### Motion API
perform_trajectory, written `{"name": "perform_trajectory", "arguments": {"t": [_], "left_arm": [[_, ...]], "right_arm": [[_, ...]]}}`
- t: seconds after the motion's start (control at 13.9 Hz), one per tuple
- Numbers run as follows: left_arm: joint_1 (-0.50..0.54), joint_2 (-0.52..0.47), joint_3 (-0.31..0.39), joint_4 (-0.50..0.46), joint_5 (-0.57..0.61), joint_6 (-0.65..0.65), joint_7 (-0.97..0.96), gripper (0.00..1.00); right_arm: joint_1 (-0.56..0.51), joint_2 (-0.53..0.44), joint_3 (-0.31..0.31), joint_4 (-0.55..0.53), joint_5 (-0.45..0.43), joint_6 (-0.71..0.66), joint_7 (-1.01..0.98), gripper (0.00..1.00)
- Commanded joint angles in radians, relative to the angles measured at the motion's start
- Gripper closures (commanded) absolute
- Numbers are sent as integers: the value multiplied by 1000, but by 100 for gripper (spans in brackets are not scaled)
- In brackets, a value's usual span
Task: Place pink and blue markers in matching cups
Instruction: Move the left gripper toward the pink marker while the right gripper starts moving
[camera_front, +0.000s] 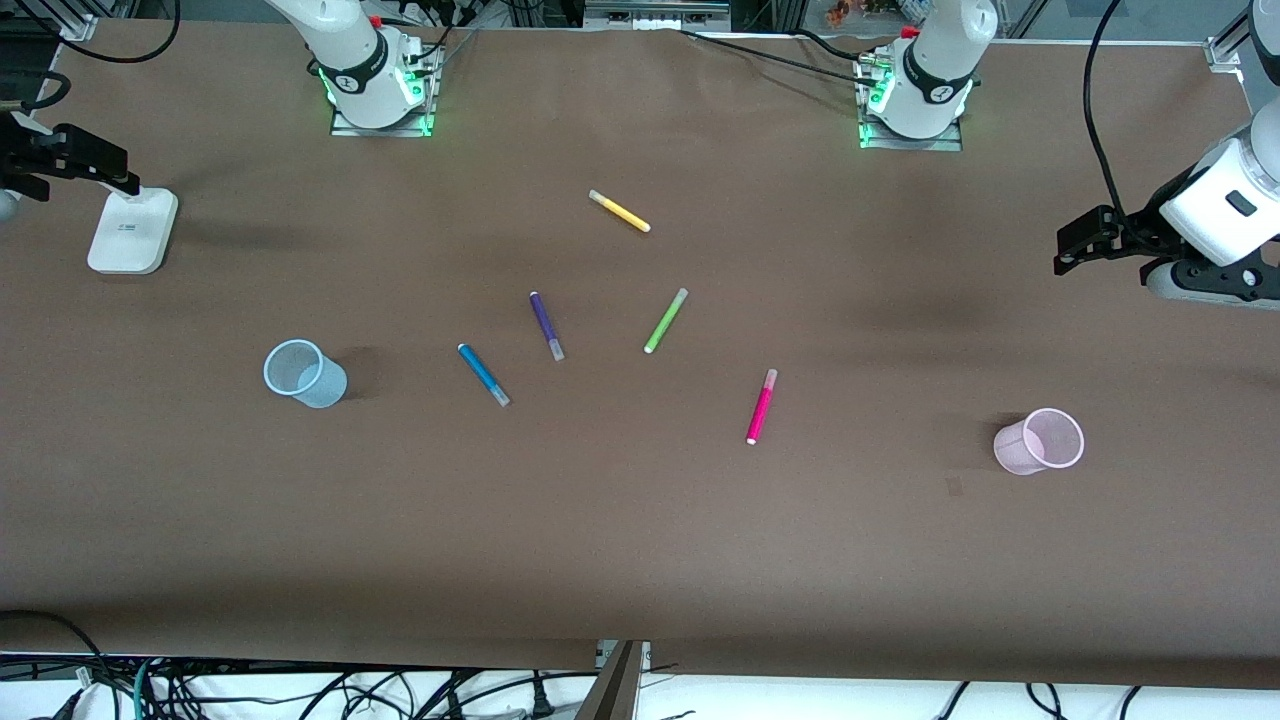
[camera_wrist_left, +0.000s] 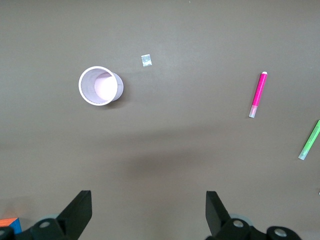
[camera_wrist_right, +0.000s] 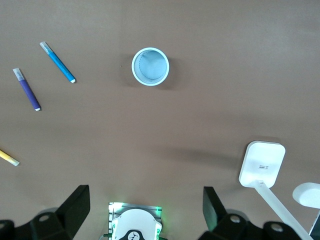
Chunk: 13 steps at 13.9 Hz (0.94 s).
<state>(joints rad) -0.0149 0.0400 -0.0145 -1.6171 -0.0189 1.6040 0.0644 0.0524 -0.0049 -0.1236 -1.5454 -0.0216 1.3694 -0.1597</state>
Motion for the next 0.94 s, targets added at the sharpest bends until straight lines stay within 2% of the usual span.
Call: {"name": "perform_trajectory", "arguments": {"t": [0.0, 0.65, 0.86], "left_arm": [[-2, -22, 4, -20, -26, 7, 25, 0], [-19, -8, 1, -20, -27, 13, 26, 0], [-27, 40, -56, -35, -39, 104, 26, 0]], "right_arm": [[-9, 6, 6, 16, -8, 0, 0, 0], [-9, 8, 4, 16, -9, 4, 0, 0], [-6, 34, 6, 16, 3, 19, 3, 0]]}}
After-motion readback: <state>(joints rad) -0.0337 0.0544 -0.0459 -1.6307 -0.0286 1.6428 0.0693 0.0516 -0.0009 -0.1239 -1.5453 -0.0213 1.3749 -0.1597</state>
